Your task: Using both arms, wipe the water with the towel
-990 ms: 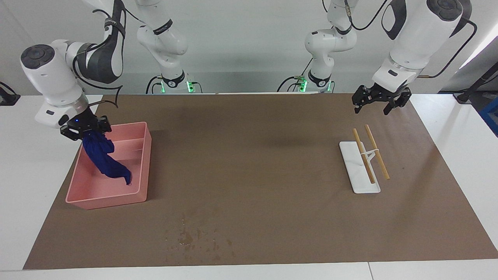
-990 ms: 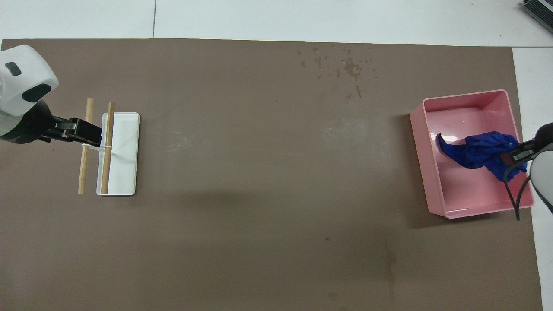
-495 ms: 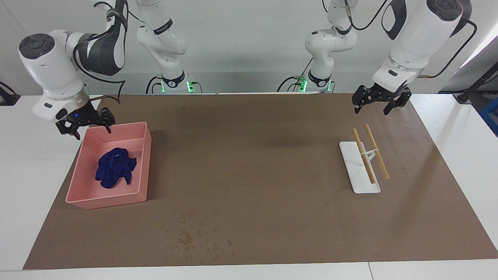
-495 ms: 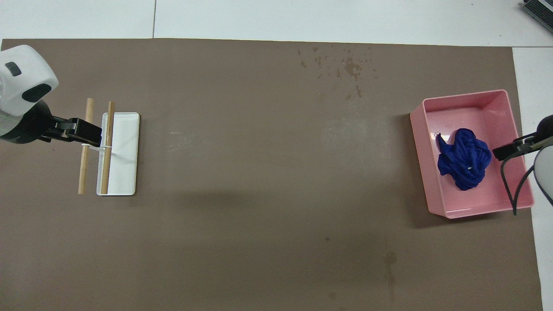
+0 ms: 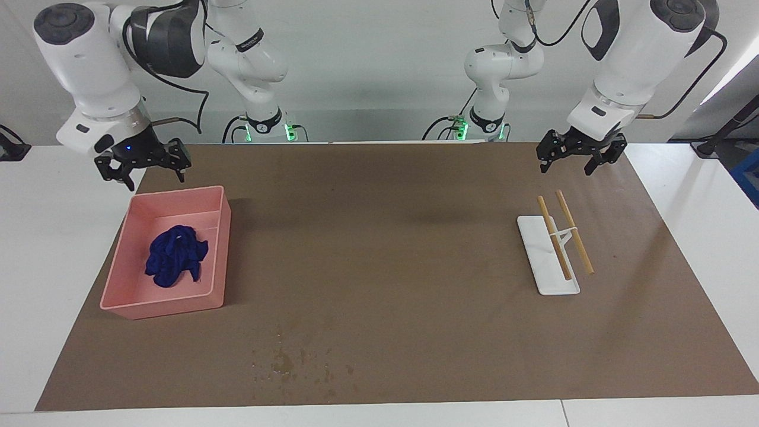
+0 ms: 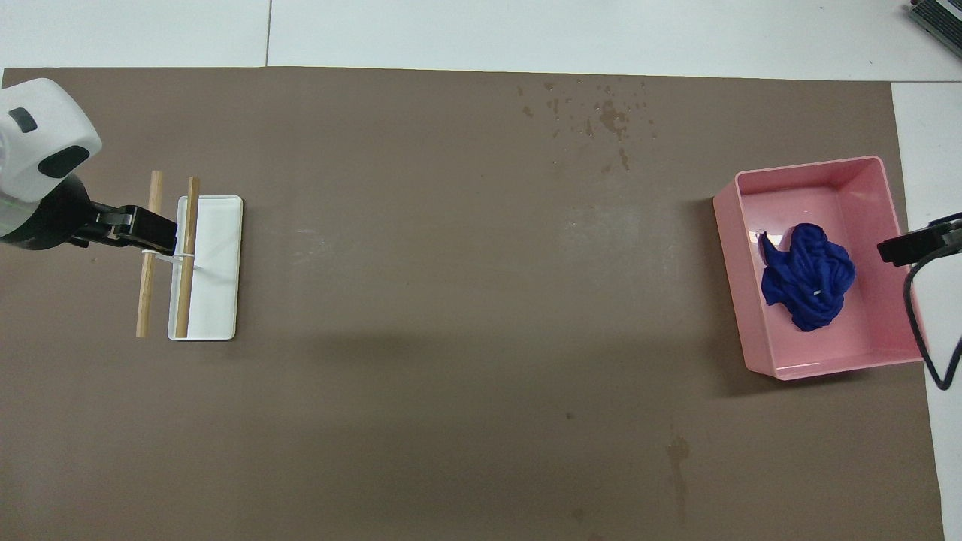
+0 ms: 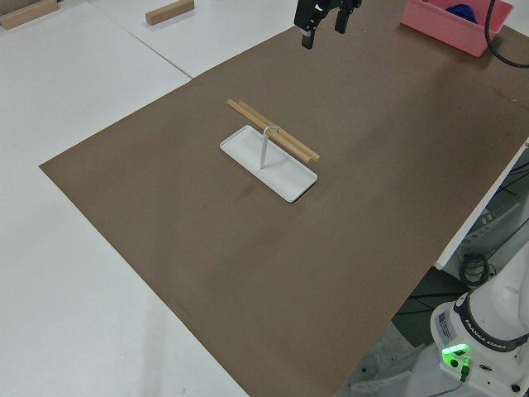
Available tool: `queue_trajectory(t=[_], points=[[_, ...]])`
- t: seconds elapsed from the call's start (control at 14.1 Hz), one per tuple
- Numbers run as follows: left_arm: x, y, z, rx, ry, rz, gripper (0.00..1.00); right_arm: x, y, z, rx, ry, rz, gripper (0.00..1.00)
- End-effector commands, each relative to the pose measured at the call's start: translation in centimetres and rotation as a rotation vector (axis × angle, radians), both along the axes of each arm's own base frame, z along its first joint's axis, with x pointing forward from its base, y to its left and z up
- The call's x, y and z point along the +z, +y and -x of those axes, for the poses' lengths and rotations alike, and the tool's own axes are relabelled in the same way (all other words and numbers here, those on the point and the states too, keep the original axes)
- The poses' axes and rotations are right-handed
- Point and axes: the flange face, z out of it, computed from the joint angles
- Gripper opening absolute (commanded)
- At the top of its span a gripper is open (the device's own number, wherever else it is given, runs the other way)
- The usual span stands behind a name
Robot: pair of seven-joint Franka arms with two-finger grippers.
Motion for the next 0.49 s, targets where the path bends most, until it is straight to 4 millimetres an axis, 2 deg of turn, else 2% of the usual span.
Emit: queue_trajectory(t=[0.0,0.07,0.21,0.42], points=[[0.2,0.3,0.6,-0.001,-0.002,-0.005,1.0,4.2,0.1,0.3,-0.017,-0.047,-0.034,1.0],[0.2,0.3,0.6,-0.001,-0.001,-0.003,1.0,4.1,0.0,0.5,-0.018,-0.008,-0.014,1.0],[0.1,0.3,0.6,-0.001,0.0,-0.003,1.0,3.9,1.6,0.3,0.01,0.032,0.041,1.0],[0.2,0.3,0.6,-0.001,-0.001,-0.003,1.0,3.6,3.3,-1.9,-0.056,0.108,0.03,1.0]])
